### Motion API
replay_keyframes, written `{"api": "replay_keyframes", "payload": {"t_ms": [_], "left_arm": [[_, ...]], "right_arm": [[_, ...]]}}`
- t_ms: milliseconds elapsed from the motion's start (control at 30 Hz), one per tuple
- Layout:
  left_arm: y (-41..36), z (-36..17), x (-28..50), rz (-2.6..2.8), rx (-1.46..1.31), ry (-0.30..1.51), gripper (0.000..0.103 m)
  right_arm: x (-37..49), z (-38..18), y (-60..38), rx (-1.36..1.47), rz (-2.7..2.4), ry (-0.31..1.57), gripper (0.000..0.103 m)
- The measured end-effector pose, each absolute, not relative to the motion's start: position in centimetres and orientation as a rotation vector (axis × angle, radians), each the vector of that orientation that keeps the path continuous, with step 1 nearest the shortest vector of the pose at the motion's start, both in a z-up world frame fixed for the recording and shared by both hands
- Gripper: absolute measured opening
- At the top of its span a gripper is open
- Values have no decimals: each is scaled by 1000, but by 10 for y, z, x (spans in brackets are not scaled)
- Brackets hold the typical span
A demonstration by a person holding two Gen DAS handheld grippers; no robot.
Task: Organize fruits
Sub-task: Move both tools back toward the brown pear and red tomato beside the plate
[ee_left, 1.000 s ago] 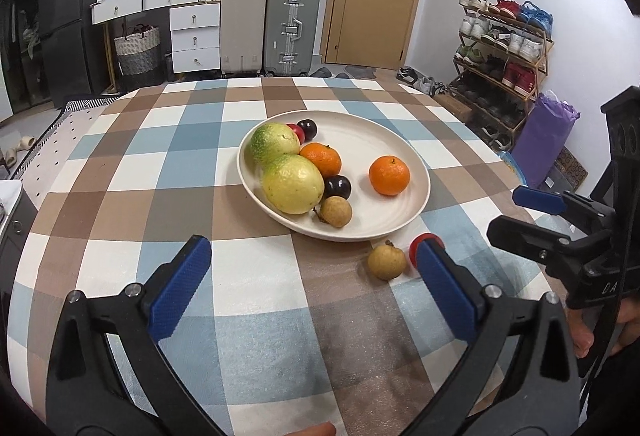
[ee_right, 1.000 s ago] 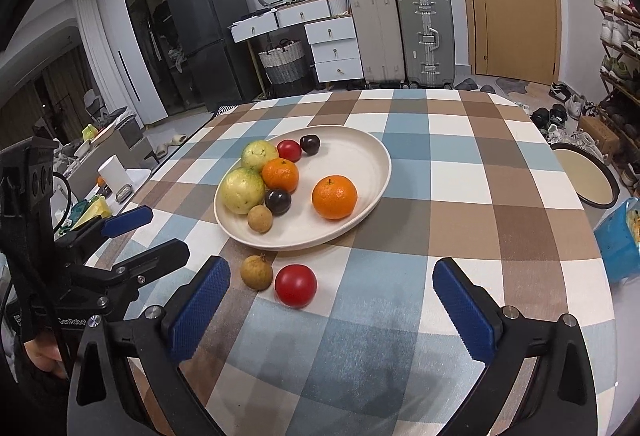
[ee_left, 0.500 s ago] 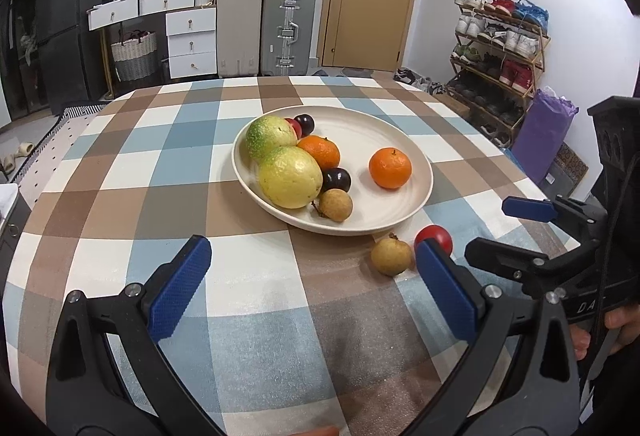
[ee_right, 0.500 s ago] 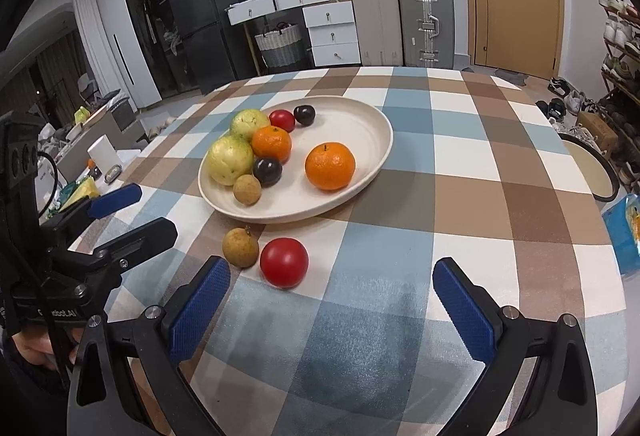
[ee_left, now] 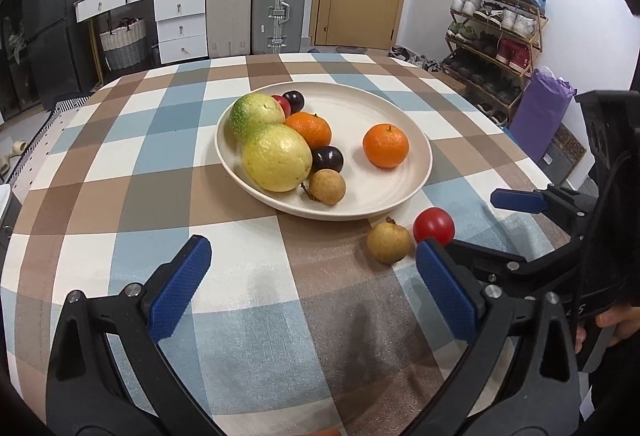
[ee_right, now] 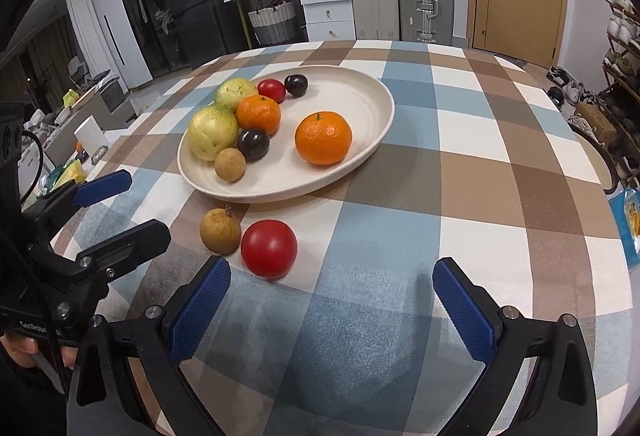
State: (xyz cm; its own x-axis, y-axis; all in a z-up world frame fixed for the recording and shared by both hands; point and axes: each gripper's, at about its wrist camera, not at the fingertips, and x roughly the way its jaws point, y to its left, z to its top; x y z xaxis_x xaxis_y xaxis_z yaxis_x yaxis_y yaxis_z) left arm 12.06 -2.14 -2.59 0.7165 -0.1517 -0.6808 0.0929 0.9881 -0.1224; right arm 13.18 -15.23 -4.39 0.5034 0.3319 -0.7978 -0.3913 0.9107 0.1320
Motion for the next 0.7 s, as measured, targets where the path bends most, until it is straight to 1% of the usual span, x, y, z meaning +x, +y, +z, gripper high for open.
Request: {"api": "replay_keyframes", "payload": {"t_ms": [233, 400, 500, 567, 633, 700], "left_arm": [[-17, -27, 123, -134, -106, 771, 102], [-16, -27, 123, -133, -115, 767, 102], [-15, -27, 122, -131, -118, 763, 102], [-15, -26, 122, -131, -122, 760, 102], [-14, -26, 122, -130, -124, 758, 102], [-14, -26, 121, -127, -124, 756, 102]], "right_arm": [[135, -51, -146, -110, 441, 988, 103], [133, -52, -137, -147, 455, 994, 101], [134, -53, -134, -161, 455, 990, 95], [135, -51, -133, -166, 457, 991, 87], [135, -50, -131, -167, 467, 996, 83], [135, -50, -129, -175, 471, 1001, 82]]}}
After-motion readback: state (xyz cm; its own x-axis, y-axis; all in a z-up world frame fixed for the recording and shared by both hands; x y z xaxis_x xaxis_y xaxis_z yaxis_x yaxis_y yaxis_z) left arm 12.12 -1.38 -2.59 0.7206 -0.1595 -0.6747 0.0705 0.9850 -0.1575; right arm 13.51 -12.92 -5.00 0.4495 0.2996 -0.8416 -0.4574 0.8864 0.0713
